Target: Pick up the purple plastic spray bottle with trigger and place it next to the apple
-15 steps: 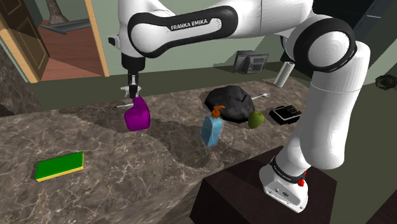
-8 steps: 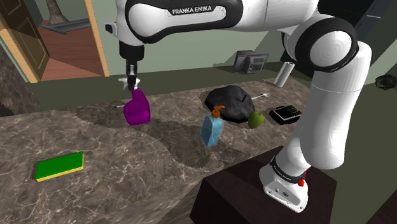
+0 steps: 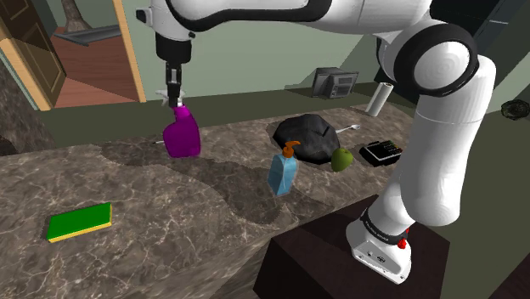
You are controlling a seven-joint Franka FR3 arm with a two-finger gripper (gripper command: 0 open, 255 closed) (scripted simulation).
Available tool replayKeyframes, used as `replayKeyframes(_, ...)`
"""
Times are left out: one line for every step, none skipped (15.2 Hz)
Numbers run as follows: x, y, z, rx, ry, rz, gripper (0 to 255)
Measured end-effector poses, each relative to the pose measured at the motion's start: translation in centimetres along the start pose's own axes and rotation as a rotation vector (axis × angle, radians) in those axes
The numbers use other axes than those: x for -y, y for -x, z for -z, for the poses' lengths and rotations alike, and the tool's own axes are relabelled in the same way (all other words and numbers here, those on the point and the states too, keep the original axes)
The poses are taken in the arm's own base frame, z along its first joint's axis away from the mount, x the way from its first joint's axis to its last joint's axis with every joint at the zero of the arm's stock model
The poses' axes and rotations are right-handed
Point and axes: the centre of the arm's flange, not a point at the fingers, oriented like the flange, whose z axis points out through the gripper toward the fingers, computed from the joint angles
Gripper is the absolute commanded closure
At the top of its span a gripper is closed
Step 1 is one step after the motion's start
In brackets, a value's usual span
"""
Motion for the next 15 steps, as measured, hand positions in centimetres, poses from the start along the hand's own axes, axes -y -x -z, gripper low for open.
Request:
replayKeyframes(0.1,0.0,0.5,0.0,0.0,0.0,255)
replayKeyframes(0.0,-0.1,1.0,0.0,0.0,0.0,255)
replayKeyframes(0.0,-0.2,1.5,0.0,0.0,0.0,255)
replayKeyframes(0.0,-0.2,2.0,0.0,0.0,0.0,255)
replayKeyframes(0.0,-0.3,2.6,0.0,0.0,0.0,255)
replayKeyframes(-0.1,-0.4,3.3,0.0,0.0,0.0,255)
replayKeyframes(-0.1,-0.5,3.7,0.0,0.0,0.0,255)
replayKeyframes(-0.1,-0.5,4.2,0.0,0.0,0.0,255)
replayKeyframes(-0.1,-0.6,4.7,0.0,0.0,0.0,255)
replayKeyframes(-0.1,-0.8,5.2,0.0,0.0,0.0,255)
replayKeyframes(-0.1,-0.8,5.8,0.0,0.0,0.0,255)
replayKeyframes(-0.2,-0.9,6.2,0.0,0.0,0.0,255)
replayKeyframes(-0.3,-0.4,6.6,0.0,0.0,0.0,255)
replayKeyframes(-0.2,0.6,7.0,0.001,-0.001,0.0,255)
replayKeyframes(-0.2,1.6,7.4,0.0,0.0,0.0,255)
